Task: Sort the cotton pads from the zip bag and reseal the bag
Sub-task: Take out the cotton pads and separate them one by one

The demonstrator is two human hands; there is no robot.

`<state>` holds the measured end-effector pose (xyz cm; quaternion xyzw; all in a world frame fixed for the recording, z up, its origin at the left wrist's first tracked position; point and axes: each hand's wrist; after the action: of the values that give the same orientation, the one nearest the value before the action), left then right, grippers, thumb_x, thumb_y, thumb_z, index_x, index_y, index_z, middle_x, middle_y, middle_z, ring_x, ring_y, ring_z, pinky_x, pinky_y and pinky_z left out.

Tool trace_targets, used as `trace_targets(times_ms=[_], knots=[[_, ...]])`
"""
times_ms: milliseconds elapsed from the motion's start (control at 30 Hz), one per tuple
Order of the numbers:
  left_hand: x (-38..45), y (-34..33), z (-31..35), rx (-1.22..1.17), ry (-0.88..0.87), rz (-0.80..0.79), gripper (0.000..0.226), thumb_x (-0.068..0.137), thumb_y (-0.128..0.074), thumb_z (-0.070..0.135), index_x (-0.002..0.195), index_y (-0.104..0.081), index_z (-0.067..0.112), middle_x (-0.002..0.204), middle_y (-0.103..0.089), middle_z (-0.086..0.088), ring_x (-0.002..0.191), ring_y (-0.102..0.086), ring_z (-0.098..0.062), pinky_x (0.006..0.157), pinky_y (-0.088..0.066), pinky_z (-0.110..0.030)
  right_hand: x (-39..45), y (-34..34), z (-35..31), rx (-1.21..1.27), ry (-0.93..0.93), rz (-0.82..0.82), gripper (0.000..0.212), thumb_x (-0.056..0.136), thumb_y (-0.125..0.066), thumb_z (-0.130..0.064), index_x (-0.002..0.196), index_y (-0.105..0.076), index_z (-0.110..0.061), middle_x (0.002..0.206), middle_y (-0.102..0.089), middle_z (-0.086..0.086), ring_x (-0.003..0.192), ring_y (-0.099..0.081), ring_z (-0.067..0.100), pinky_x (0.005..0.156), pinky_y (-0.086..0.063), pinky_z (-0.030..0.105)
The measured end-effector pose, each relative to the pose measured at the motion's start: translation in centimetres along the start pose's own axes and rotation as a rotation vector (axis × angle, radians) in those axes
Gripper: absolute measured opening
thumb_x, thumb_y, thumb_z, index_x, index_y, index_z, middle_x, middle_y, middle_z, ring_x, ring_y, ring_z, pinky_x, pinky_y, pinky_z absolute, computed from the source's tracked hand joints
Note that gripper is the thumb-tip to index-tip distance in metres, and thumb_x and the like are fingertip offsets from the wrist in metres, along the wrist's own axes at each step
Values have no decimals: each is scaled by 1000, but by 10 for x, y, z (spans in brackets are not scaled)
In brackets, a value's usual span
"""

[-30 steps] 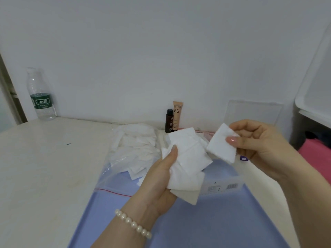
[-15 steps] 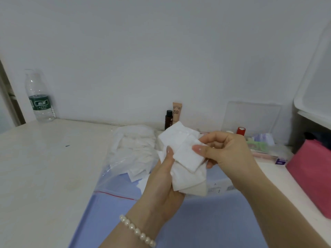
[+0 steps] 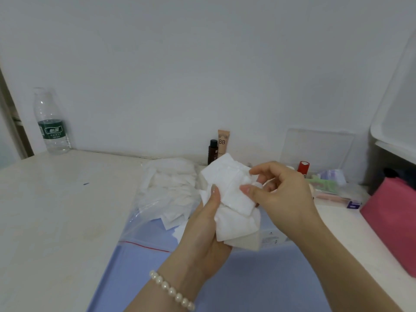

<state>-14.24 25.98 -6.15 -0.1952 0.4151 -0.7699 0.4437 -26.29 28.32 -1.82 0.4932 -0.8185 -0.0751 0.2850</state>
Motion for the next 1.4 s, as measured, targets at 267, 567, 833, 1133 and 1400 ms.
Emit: trace_targets(times_ms=[267, 567, 833, 1133, 1400], knots=[[2, 3, 1, -3, 28, 19, 48, 95, -40, 40, 123, -58, 6, 113, -68, -14, 102, -67, -24, 81, -57, -34, -3, 5, -6, -204, -1, 5, 19, 71, -79, -27, 68, -60, -24, 68, -53, -12, 61, -47, 5, 55, -36, 19], [10, 11, -1, 14, -4, 5, 43, 97, -37, 37, 123, -56, 9, 114, -69, -10, 101, -67, -20, 81, -57, -30, 6, 28, -6, 2, -47, -43, 22, 64, -82, -10, 56, -62, -15, 52, -64, -4, 47, -53, 5, 50, -44, 17], [11, 14, -11, 210, -91, -130, 38, 101, -39, 29, 136, -49, 17, 133, -57, -9, 124, -52, -24, 99, -44, -38, -2, 30, -19, 378, -34, -300, 18, 62, -73, 7, 68, -67, -8, 60, -70, 8, 51, -64, 17, 50, -53, 22], [4, 6, -9, 199, -60, -116, 34, 91, -52, 25, 123, -61, 17, 119, -66, -12, 105, -64, -24, 81, -54, -34, 1, 14, -10, 204, -35, -140, 24, 67, -77, 5, 63, -66, -16, 53, -64, -4, 42, -57, 20, 46, -54, 30], [-2, 3, -7, 201, -7, -118, 40, 84, -53, 27, 122, -61, 17, 111, -70, -10, 93, -70, -24, 72, -58, -33, -1, 12, -8, 17, 13, -116, 26, 71, -77, -2, 65, -64, -24, 67, -57, -3, 42, -52, 1, 40, -42, 13]])
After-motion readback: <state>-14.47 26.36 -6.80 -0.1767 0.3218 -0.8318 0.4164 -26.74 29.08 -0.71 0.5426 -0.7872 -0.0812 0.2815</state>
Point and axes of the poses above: each hand's wrist, its own x-axis towards the middle knuckle, its own y-axis out of the back of the hand, z = x × y
